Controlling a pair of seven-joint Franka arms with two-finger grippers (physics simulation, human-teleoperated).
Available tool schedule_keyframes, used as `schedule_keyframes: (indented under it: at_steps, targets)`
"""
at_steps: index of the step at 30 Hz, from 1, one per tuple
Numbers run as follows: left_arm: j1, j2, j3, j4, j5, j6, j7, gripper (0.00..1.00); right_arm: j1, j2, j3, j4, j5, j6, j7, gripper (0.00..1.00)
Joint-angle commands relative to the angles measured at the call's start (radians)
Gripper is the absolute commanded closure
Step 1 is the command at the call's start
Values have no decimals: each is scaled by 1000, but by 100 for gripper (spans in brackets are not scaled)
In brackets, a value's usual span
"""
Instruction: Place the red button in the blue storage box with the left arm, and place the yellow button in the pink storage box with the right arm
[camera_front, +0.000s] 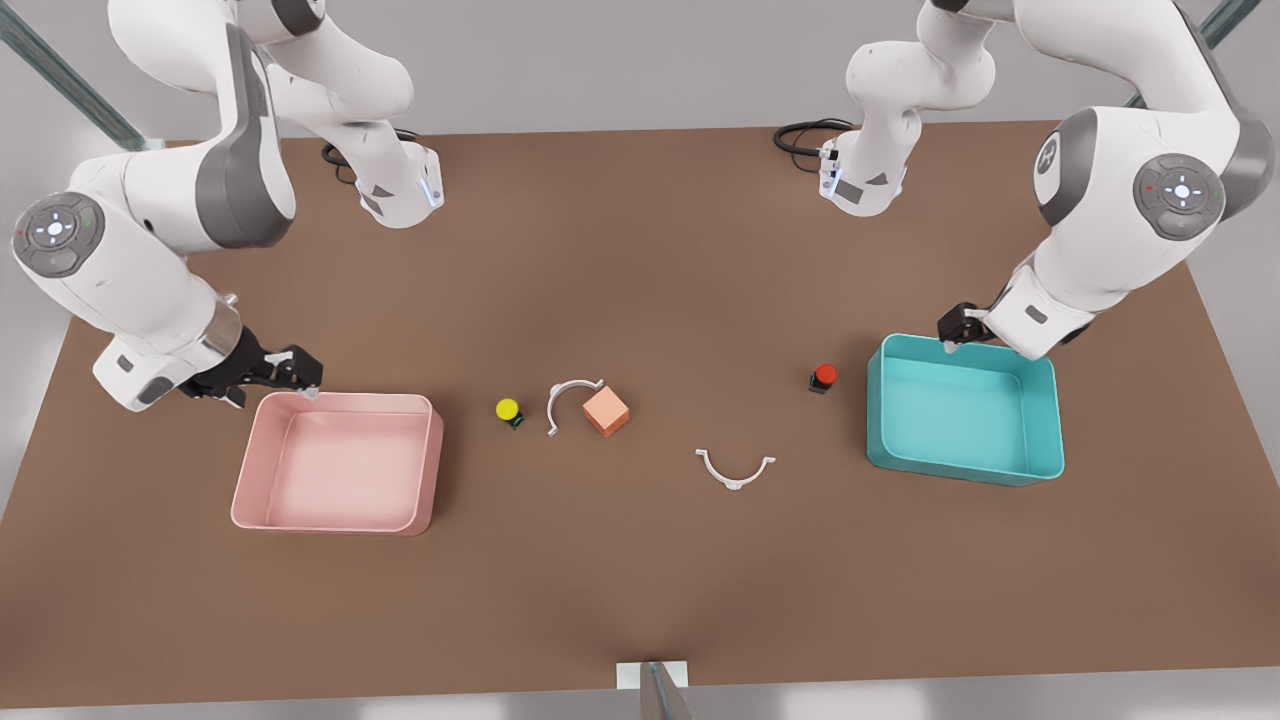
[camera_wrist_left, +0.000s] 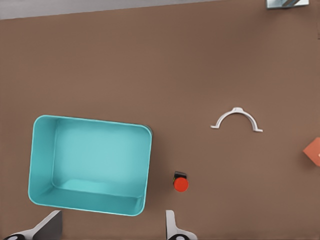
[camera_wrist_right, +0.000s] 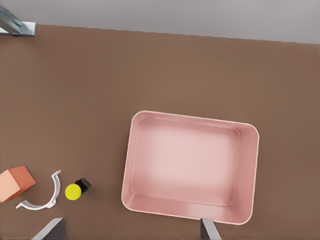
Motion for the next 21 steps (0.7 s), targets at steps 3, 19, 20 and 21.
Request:
schedule_keyframes:
  at_steps: [3, 19, 20, 21]
  targets:
    - [-15, 0, -1, 0, -7, -1, 66, 0, 0, 14, 4, -3, 1, 16, -19, 0]
    - [-164, 14, 5, -837, -64, 981, -525, 0, 245, 182, 94, -302, -8, 420, 232, 0]
    - [-164, 14, 5, -863, -64, 1002, -525, 0, 245, 193, 105, -303, -10, 438, 232, 0]
    - [-164, 19, 5, -882, -64, 1033, -525, 0, 245, 201, 108, -308, -23, 440, 234, 0]
